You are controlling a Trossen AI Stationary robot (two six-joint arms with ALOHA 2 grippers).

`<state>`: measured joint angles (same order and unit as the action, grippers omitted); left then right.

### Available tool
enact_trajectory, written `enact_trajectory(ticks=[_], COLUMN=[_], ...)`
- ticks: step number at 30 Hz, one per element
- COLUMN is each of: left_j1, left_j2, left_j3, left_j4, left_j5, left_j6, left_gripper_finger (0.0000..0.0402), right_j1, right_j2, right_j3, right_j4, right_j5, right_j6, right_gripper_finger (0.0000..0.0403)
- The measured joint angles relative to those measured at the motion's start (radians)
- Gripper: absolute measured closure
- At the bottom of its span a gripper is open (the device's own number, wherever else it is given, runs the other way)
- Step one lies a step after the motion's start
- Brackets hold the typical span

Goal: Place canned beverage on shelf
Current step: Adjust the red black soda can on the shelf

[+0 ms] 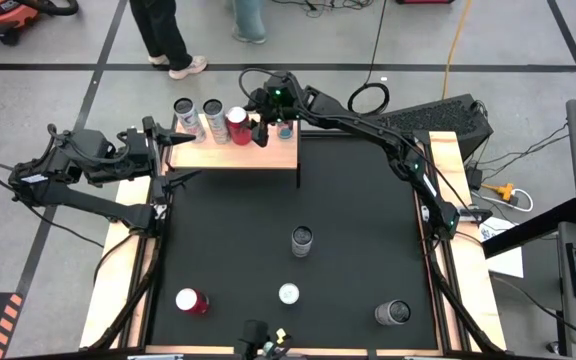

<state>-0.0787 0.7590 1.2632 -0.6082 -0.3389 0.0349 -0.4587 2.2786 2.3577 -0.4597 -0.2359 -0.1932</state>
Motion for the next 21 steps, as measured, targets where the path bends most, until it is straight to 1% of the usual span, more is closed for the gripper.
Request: enact_trajectory(ticks=[5, 9, 11, 17, 21], left_j1=[0.000, 0.000, 0.000, 0.000, 0.000], left_j2=[0.000, 0.000, 0.000, 0.000, 0.000], left_j3=[0.000, 0.000, 0.000, 0.000, 0.000], left_j4=[-0.004, -0.004, -0.005, -0.008, -0.008], left_j5=[0.000, 0.000, 0.000, 0.000, 0.000], left_j6=[-0.001, -0.002, -0.002, -0.002, -0.003], left_gripper_finger=[0.0035, 0.0035, 0.0035, 0.0035, 0.0035], right_j1=[0.000, 0.002, 0.004, 0.005, 0.007], right_j2=[-0.001, -0.008, -0.014, -0.061, -0.089], right_j3=[0.001, 0.001, 0.001, -0.002, -0.003], right_j4=[-0.032, -0.066, -0.080, -0.145, -0.142], right_j5=[0.008, 0.083, 0.102, 0.111, 0.113], right_j6=[0.000, -0.001, -0.002, -0.003, -0.013], right_gripper_finger=[0.0187, 0.0187, 0.0187, 0.0187, 0.0188])
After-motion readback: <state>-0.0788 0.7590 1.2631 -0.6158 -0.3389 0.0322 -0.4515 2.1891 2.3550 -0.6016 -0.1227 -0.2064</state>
